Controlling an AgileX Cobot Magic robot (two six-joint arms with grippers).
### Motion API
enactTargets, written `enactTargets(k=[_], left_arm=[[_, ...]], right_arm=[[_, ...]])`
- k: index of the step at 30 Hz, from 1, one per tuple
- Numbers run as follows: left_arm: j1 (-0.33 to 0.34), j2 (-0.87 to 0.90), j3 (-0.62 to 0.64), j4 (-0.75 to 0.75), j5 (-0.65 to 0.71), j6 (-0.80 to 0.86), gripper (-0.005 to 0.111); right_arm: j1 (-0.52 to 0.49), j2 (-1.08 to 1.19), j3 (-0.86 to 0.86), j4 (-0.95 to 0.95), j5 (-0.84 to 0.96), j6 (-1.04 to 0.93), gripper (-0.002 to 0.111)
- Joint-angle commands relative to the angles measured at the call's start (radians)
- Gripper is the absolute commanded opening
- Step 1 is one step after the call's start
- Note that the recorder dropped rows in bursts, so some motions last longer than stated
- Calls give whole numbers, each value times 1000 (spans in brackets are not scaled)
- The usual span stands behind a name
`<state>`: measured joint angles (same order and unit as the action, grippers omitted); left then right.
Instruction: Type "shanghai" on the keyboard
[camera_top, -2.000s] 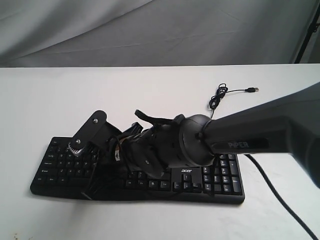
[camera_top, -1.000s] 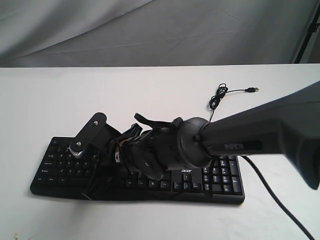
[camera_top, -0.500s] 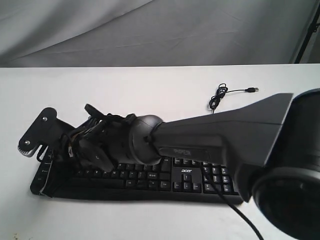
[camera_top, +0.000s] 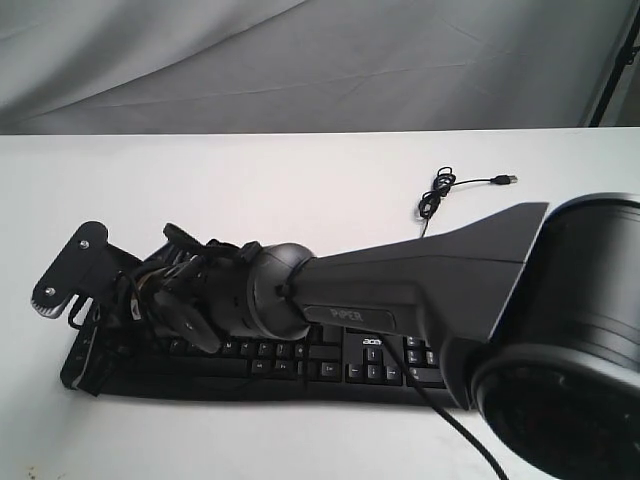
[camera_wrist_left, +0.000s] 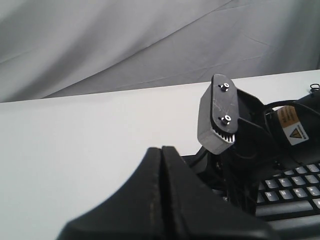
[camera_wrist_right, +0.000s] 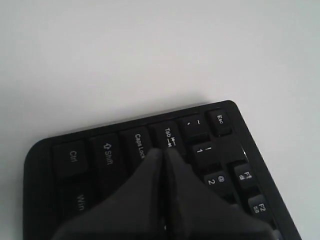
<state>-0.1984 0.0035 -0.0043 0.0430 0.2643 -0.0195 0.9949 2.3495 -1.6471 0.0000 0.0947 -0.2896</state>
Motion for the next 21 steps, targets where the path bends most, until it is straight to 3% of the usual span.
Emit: enactTargets(k=[1, 21], left_arm=[[-4, -3, 4, 1, -5, -3, 0], [-4, -3, 4, 1, -5, -3, 0]], right_arm=[[3, 19, -6, -15, -31, -11, 0], [3, 31, -6, -15, -8, -20, 0]])
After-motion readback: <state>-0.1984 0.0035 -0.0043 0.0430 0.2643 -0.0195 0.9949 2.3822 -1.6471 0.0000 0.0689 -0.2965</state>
